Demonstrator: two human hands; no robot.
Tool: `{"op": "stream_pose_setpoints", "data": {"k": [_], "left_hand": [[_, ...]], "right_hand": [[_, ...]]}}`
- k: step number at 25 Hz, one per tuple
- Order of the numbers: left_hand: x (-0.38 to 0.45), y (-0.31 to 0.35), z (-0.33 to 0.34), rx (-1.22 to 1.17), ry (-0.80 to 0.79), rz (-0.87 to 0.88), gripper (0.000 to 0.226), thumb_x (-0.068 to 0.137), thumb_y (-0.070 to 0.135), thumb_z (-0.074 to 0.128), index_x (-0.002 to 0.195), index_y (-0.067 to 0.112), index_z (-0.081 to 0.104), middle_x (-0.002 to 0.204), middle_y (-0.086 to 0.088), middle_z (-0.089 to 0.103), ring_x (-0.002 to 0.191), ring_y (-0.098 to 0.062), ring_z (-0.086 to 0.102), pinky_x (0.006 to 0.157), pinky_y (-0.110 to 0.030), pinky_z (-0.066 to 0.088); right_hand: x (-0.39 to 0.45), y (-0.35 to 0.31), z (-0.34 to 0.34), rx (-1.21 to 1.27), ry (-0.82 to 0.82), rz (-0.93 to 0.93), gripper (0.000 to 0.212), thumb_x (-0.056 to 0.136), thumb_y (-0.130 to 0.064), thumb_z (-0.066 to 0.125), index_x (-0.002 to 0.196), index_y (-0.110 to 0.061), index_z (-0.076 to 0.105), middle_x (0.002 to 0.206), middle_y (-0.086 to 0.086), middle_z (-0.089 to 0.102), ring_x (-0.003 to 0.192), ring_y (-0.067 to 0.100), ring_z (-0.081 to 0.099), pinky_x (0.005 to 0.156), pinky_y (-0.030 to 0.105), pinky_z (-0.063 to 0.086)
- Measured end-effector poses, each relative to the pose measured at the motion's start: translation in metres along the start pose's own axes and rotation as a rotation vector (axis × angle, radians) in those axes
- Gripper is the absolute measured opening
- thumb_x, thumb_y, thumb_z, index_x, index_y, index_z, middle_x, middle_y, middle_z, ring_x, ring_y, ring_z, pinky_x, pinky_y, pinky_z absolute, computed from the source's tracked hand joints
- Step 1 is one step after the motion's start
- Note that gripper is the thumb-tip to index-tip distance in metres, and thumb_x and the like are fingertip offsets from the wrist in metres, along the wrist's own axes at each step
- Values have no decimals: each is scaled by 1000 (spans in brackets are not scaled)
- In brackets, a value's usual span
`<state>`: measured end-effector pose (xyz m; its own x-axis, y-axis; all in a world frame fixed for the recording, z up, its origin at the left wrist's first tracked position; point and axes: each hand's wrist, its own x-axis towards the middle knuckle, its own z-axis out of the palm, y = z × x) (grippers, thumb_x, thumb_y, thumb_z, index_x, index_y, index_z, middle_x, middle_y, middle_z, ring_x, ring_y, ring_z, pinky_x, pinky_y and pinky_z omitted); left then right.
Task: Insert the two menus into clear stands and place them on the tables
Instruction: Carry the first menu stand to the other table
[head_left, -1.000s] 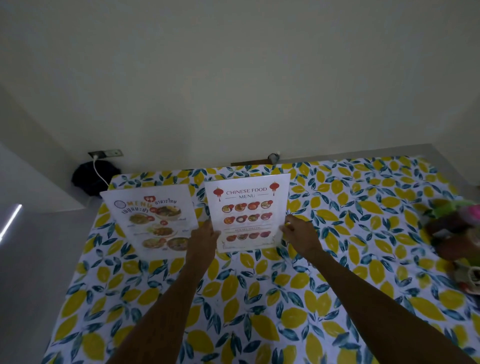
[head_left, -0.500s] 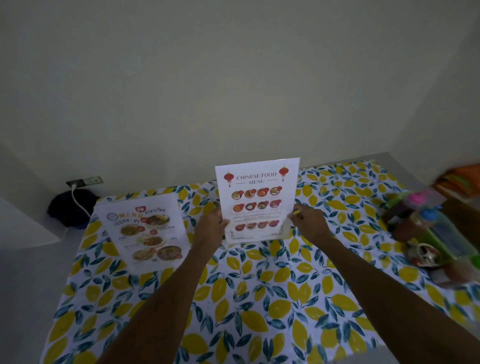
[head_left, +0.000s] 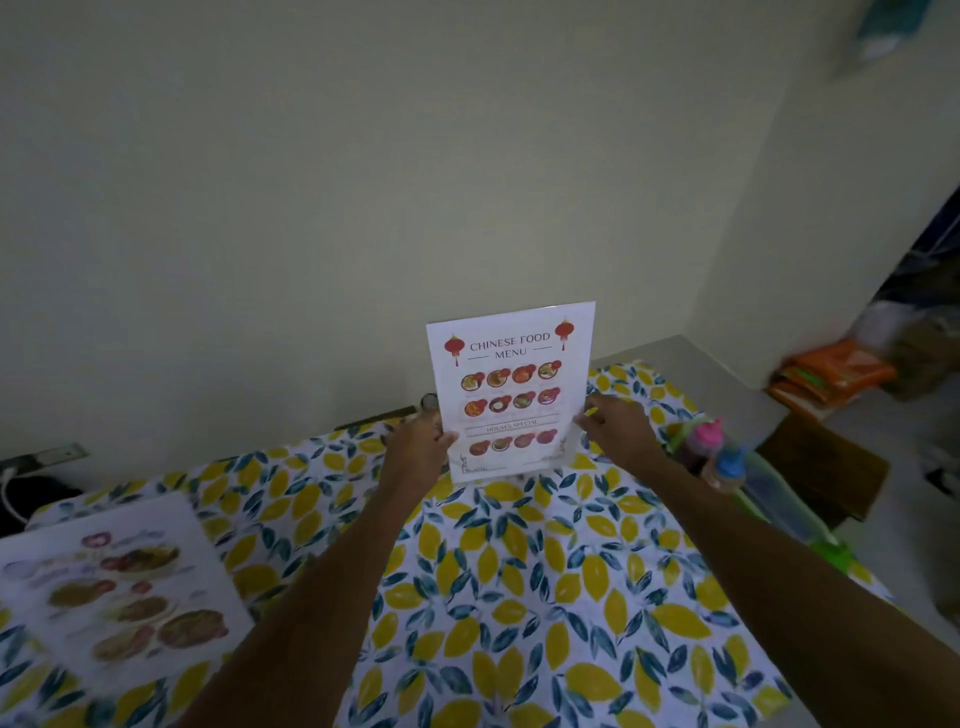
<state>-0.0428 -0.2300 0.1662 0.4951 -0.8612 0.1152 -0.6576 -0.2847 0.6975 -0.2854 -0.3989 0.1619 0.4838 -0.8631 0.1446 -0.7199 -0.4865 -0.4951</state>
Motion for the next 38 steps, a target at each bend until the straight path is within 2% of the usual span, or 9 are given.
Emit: {"op": "stream_pose_setpoints", "data": {"k": [3,8,13,20,24,29,31,34,38], "left_hand": [[50,34,48,5,2,-46,25,87,27,66,107,13,66,102,-10,75,88,-25,71,78,-41,58],[132,89,123,77,-11,-74,26,87,31,64,97,7,65,94,-13,73,84,-30,68,76,-39,55],[192,127,178,80,8,-65,26,87,28,64,88,2,64,87,-19,72,78,-35,67,78,-47,54],[248,153,251,61,-55,-90,13,88,13,65,79,6,59,71,-3,61,64,-24,63,59,-30,49],[277,141,292,-9,-102,-169,14,89,18,63,92,5,67,90,-12,75,74,-22,71,72,-38,60],[305,135,327,-5,-109,-226,17,91,16,61,102,6,68,92,-8,75,66,-12,65,56,-12,44],[314,130,337,27,-125,-227,17,92,19,60,101,7,67,91,-8,75,64,-11,64,56,-16,46],[321,122,344,29,-109,-237,20,90,23,61,99,6,64,94,-12,75,72,-20,69,64,-35,59],[322,119,347,38,-133,-217,19,91,20,61,101,4,64,100,-9,74,73,-12,64,52,-8,44]], "right_hand": [[56,52,-25,-35,8,-7,19,89,-26,63,89,-8,66,86,14,76,80,33,68,69,34,49],[146,138,-60,-48,-55,-51,21,86,-31,63,86,-10,65,81,15,76,79,34,70,75,41,56],[210,204,-73,-31,-71,-31,19,86,-31,64,86,-12,66,86,14,76,81,33,70,76,38,55],[272,288,-47,23,-112,24,18,86,-29,62,88,-12,67,86,13,77,77,30,71,76,39,58],[303,325,-30,19,-144,16,18,88,-30,61,85,-13,64,82,11,76,71,27,69,72,39,58],[332,354,-8,28,-155,64,20,87,-29,64,90,-9,64,88,16,75,73,31,69,72,39,58],[337,362,0,28,-163,61,21,88,-29,63,93,-9,64,90,16,75,75,31,69,72,40,58],[338,368,8,61,-146,57,21,91,-29,60,99,-10,63,91,15,75,76,31,69,72,41,58],[333,372,15,86,-140,59,22,93,-31,56,99,-11,60,86,13,74,71,28,69,69,45,60]]}}
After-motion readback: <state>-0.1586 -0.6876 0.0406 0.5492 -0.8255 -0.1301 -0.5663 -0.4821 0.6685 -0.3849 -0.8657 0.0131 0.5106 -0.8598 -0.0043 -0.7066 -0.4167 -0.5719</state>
